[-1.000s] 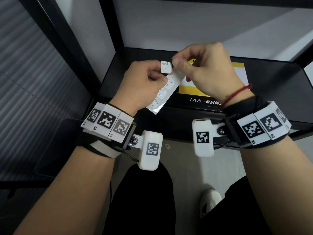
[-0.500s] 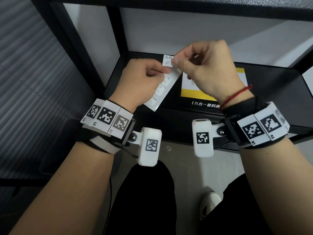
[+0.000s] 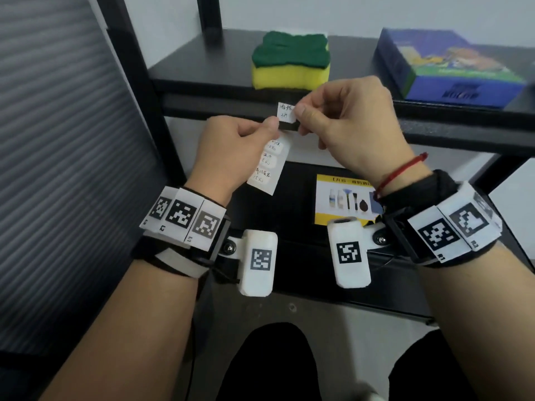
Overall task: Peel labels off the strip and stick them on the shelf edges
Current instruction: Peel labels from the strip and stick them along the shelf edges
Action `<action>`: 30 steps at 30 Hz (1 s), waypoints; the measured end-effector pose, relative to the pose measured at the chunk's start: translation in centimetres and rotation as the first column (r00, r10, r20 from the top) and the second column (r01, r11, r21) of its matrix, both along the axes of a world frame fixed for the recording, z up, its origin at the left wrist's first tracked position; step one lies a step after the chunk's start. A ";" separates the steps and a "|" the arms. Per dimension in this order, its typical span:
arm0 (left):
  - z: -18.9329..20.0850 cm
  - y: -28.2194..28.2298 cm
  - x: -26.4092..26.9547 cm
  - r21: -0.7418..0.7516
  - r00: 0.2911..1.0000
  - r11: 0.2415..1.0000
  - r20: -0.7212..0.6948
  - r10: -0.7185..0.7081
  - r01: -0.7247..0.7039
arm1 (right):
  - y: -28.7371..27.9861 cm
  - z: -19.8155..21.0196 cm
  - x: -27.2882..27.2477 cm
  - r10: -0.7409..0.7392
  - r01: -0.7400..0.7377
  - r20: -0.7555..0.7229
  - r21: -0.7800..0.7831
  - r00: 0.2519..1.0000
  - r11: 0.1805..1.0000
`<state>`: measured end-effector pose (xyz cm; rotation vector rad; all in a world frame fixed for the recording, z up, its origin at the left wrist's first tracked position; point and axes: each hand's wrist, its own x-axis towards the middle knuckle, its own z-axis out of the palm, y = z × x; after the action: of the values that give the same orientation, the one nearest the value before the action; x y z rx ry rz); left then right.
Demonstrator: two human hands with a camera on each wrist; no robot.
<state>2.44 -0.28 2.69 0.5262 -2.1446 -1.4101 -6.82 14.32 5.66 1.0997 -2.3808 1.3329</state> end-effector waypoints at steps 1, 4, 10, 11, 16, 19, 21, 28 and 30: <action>0.3 0.0 -0.1 -0.004 1.000 1.000 -0.009 0.012 -0.012 | -0.2 0.2 0.1 -0.004 0.004 -0.004 0.006 1.000 1.000; 0.8 -0.3 -0.5 -0.010 1.000 1.000 -0.008 0.030 -0.030 | -0.6 0.7 0.3 -0.033 0.033 -0.014 0.012 0.999 0.999; 0.8 -0.6 -1.4 -0.017 0.999 1.000 0.034 0.021 -0.021 | -1.1 0.8 0.5 -0.084 0.084 -0.023 0.016 0.996 0.996; 0.8 -0.7 -1.5 -0.017 0.999 1.000 0.032 0.022 -0.022 | -1.2 0.8 0.5 -0.089 0.090 -0.025 0.015 0.996 0.996; 0.6 -1.0 -2.2 -0.039 1.000 0.999 0.006 0.026 -0.026 | -1.5 1.1 0.4 -0.109 0.111 -0.052 0.035 0.993 0.993; 0.4 -1.2 -2.4 -0.042 0.999 0.998 -0.027 0.039 -0.040 | -1.8 1.2 0.2 -0.133 0.137 -0.089 0.049 0.987 0.989; 0.1 -1.4 -2.3 -0.040 0.997 0.998 -0.061 0.050 -0.053 | -1.9 1.3 0.2 -0.148 0.154 -0.102 0.048 0.984 0.987; -0.3 -1.8 -2.3 -0.066 0.993 0.997 -0.113 0.020 -0.027 | -1.6 1.3 0.3 -0.111 0.114 -0.077 0.031 0.991 0.993; -0.3 -1.8 -2.5 -0.060 0.992 0.998 -0.124 0.000 -0.007 | -1.6 1.2 0.3 -0.106 0.108 -0.067 0.024 0.992 0.994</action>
<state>-0.07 -2.11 2.38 0.4086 -2.0790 -1.3359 -6.51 12.69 6.88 0.9916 -2.3807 1.2133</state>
